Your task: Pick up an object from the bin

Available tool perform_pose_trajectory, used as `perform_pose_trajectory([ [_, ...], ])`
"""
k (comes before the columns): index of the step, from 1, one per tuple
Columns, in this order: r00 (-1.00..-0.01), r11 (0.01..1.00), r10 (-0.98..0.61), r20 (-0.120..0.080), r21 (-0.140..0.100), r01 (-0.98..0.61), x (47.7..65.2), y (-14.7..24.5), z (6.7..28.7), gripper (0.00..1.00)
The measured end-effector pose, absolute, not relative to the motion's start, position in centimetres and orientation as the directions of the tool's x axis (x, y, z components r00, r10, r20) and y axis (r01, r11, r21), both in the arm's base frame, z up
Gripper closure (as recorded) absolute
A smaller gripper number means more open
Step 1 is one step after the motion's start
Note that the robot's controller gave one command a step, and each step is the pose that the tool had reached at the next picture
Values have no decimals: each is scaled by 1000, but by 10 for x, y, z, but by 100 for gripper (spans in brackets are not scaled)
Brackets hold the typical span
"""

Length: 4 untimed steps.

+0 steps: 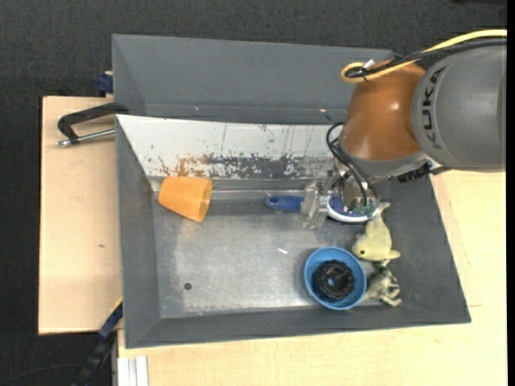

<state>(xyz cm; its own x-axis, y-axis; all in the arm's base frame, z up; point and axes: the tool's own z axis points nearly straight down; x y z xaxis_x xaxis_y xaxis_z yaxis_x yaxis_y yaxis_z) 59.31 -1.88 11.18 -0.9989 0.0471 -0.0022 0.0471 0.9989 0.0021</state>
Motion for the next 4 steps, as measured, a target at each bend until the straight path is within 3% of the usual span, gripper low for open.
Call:
perform_pose_trajectory([
  [1,-999,999,47,-2,2,47,593,-19,112,0],
  [2,-999,999,47,-2,2,47,593,-19,112,100],
  [3,-999,999,47,-2,2,47,593,-19,112,0],
  [4,-999,999,47,-2,2,47,593,-19,112,100],
])
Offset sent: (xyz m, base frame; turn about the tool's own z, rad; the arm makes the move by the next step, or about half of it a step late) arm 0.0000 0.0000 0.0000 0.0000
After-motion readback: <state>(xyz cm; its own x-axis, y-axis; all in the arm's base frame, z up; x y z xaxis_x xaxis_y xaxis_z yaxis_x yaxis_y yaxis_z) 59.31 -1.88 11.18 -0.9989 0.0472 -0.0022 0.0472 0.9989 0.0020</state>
